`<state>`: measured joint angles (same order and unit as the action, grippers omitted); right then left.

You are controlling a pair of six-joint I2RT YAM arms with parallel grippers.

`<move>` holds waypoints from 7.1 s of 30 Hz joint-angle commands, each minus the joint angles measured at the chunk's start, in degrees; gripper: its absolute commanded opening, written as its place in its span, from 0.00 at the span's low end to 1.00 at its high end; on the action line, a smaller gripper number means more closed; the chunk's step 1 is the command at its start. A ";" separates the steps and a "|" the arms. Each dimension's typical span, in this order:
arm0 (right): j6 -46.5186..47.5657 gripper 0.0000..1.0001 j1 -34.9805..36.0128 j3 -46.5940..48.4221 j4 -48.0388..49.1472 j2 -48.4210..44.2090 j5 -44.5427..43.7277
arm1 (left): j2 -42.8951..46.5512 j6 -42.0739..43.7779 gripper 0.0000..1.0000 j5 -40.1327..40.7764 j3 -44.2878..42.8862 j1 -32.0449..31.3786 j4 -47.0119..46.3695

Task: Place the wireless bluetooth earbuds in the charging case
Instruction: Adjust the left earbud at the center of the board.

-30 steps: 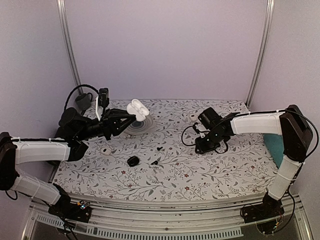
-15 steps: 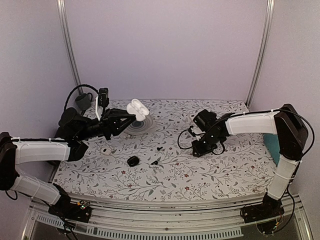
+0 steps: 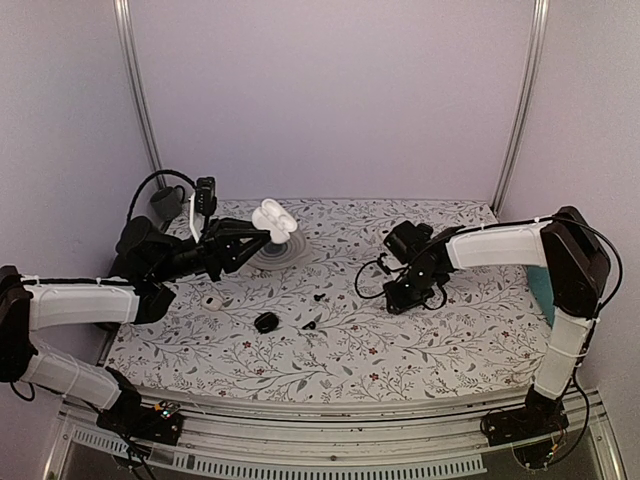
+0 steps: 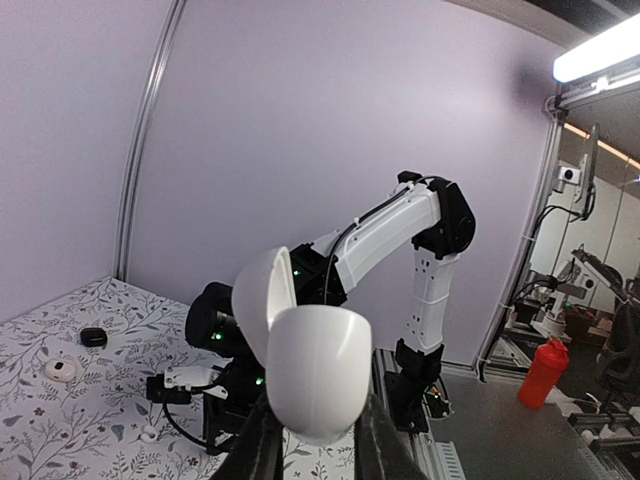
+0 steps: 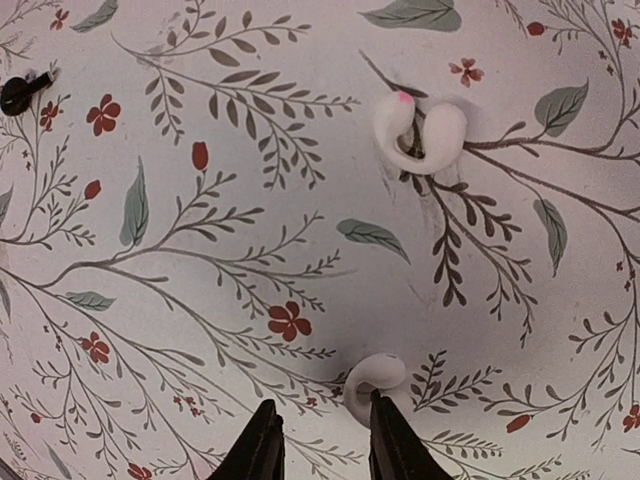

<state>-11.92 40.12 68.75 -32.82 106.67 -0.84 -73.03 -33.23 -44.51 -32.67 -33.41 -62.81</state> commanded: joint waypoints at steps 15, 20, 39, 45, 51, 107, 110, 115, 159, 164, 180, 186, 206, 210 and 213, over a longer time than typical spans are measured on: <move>0.50 0.31 0.24 2.45 -0.73 1.09 -2.97 | 0.89 0.05 0.00 0.04 0.83 0.77 -1.04; 0.50 0.31 0.33 3.20 -1.27 0.07 -2.91 | 0.76 -0.02 0.00 0.04 0.76 0.80 -1.25; -1.12 0.31 1.02 2.18 -1.93 1.44 -3.80 | 0.58 -0.10 0.00 -0.14 0.65 0.74 -1.43; -1.08 0.31 1.08 2.04 -1.62 2.29 -3.82 | 0.62 -0.09 0.00 -0.05 0.73 0.79 -1.30; -1.17 0.31 1.03 1.92 -1.53 2.26 -3.11 | 0.70 -0.04 0.00 0.04 0.85 0.77 -1.35; -1.87 0.24 0.06 1.73 -1.28 4.29 -7.16 | 1.05 0.14 0.00 -0.05 0.76 0.76 -0.93; -1.96 0.25 -0.03 1.91 -1.62 4.32 -7.63 | 1.05 0.16 0.00 -0.05 0.71 0.75 -0.96; -1.98 0.29 -0.03 2.18 -1.94 4.07 -7.97 | 1.05 0.15 0.00 -0.05 0.67 0.77 -0.95; -4.35 0.34 1.72 6.44 -5.42 3.27 -3.55 | 1.14 0.12 0.00 -0.05 0.85 0.78 -0.96; -4.42 0.33 1.77 6.53 -5.34 3.43 -3.04 | 1.07 0.16 0.00 -0.05 1.00 0.77 -0.98; -4.51 0.33 1.82 5.08 -4.52 5.10 -3.36 | 1.00 0.27 0.00 -0.05 0.95 0.79 -1.03; -4.51 0.33 1.62 4.92 -4.93 5.34 -4.46 | 1.05 0.36 0.00 0.04 0.97 0.81 -0.96; -4.25 0.33 -0.89 2.24 -4.64 4.54 -5.65 | 0.79 0.34 0.00 -0.05 0.65 0.85 -0.89; -4.38 0.33 -1.42 1.68 -4.63 4.01 -6.05 | 0.79 0.21 0.00 -0.05 0.52 0.81 -0.86; -4.47 0.33 -1.62 1.23 -4.54 3.72 -6.59 | 0.70 0.17 0.00 -0.11 0.37 0.81 -0.86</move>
<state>-15.66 39.59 72.29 -35.09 110.26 -5.72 -72.97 -33.21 -44.51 -32.08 -33.34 -62.74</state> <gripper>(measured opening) 0.332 0.212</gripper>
